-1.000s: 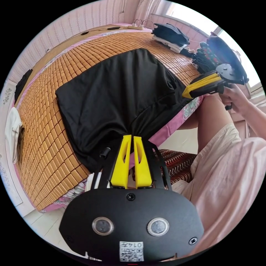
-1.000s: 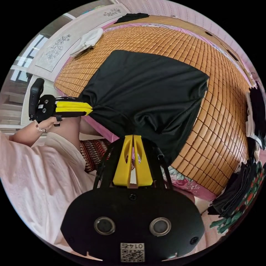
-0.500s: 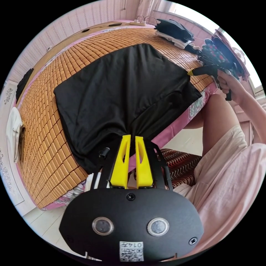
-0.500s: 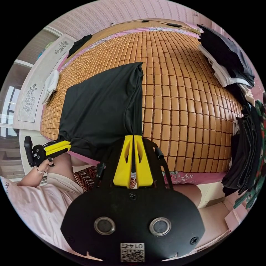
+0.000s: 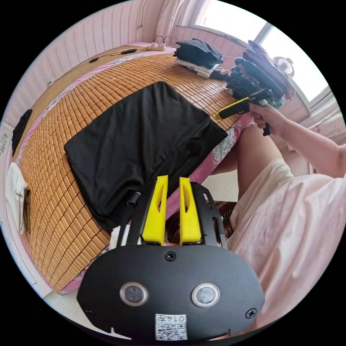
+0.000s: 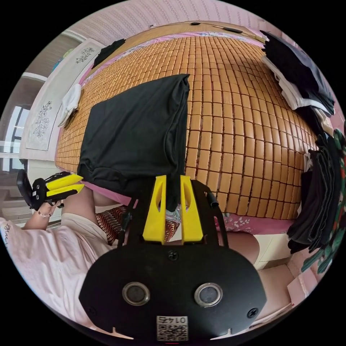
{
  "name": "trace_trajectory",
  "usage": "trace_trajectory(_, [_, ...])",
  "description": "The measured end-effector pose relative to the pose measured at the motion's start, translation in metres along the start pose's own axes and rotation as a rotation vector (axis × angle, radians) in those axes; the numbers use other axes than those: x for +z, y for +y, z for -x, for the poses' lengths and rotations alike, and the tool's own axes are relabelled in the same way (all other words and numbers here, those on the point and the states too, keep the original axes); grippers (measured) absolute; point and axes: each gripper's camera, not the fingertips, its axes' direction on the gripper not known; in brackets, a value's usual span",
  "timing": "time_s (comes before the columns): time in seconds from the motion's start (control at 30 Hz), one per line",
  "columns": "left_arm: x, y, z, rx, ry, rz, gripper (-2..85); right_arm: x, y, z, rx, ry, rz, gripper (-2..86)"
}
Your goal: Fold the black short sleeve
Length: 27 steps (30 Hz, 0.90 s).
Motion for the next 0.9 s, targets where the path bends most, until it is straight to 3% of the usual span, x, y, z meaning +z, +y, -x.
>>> trace_trajectory(0.1, [0.013,-0.028,-0.036,0.133,0.016,-0.058,9.2,0.010,0.016,-0.018,0.041,-0.044,0.035,7.2])
trace_trajectory(0.3, [0.060,-0.080,-0.103,0.371,0.002,-0.079,17.9,0.029,0.035,-0.041,0.060,-0.103,0.073,-0.1])
trace_trajectory(0.43, [0.078,-0.101,-0.127,0.417,-0.024,-0.087,20.2,0.012,0.046,-0.065,0.071,-0.316,-0.020,-0.3])
trace_trajectory(0.5, [0.088,-0.107,-0.130,0.402,-0.054,-0.068,17.8,0.002,0.051,-0.073,0.062,-0.426,-0.071,-0.3])
trace_trajectory(0.6, [0.095,-0.109,-0.120,0.304,-0.089,-0.051,6.3,-0.008,0.059,-0.080,0.014,-0.595,-0.120,-0.2])
trace_trajectory(0.67, [0.089,-0.099,-0.114,0.304,-0.056,-0.060,0.4,-0.015,0.065,-0.083,-0.030,-0.580,-0.125,0.1])
trace_trajectory(0.8, [0.070,-0.072,-0.123,0.403,-0.034,-0.049,-0.6,-0.019,0.071,-0.105,0.009,-0.548,-0.183,1.7])
trace_trajectory(0.9, [0.053,-0.044,-0.125,0.451,0.017,-0.034,-0.8,-0.015,0.061,-0.129,0.135,-0.440,-0.261,8.4])
